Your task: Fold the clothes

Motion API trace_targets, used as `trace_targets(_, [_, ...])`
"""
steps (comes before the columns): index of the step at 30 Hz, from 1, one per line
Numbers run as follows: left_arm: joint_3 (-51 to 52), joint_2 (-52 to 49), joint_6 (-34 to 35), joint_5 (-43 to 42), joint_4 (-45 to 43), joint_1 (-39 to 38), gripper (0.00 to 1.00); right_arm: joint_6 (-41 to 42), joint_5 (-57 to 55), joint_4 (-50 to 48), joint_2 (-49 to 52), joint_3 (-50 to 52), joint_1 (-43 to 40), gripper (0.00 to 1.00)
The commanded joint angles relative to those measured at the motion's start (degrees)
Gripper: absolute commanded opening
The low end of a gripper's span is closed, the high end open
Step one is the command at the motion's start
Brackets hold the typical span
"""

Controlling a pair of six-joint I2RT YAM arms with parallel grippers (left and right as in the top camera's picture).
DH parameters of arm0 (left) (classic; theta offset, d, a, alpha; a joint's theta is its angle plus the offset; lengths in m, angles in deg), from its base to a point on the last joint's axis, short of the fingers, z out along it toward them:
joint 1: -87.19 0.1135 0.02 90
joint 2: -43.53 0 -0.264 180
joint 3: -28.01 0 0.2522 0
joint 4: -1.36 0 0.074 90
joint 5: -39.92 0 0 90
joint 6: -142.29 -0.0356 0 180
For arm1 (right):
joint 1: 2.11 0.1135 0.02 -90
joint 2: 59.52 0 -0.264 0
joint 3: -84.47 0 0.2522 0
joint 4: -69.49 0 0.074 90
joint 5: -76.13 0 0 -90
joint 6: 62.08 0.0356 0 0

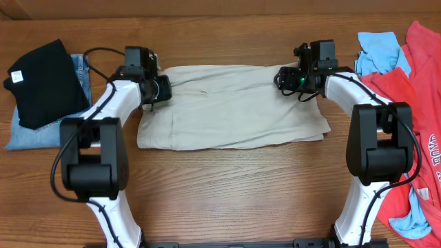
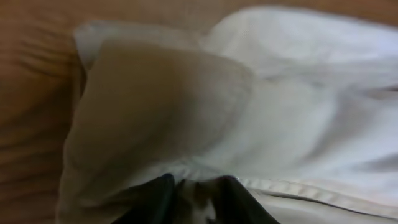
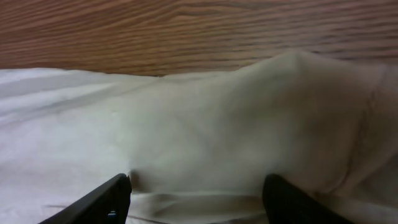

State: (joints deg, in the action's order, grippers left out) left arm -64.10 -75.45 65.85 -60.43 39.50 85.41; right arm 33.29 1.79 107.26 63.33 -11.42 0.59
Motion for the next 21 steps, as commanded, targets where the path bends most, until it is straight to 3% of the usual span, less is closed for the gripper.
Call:
trace_targets(1, [0.2,-4.0,0.8,2.4,0.8,0.8,0.29,0.9,-12.3,2.3,1.5,1.3,-3.2,0.72])
trace_targets(10, [0.2,-4.8,0.8,3.6,1.0,3.6,0.27,2.7,-21.6,4.7,1.5,1.2,-4.3,0.72])
trace_targets(14, [0.2,-4.8,0.8,2.8,1.7,5.7,0.27,7.4,-28.3,6.8,1.5,1.2,-5.1,0.72])
trace_targets(21, [0.2,-4.1,-0.8,-0.2,2.1,6.9,0.25,7.3,-28.3,9.2,-1.0,-0.4,-5.8,0.75])
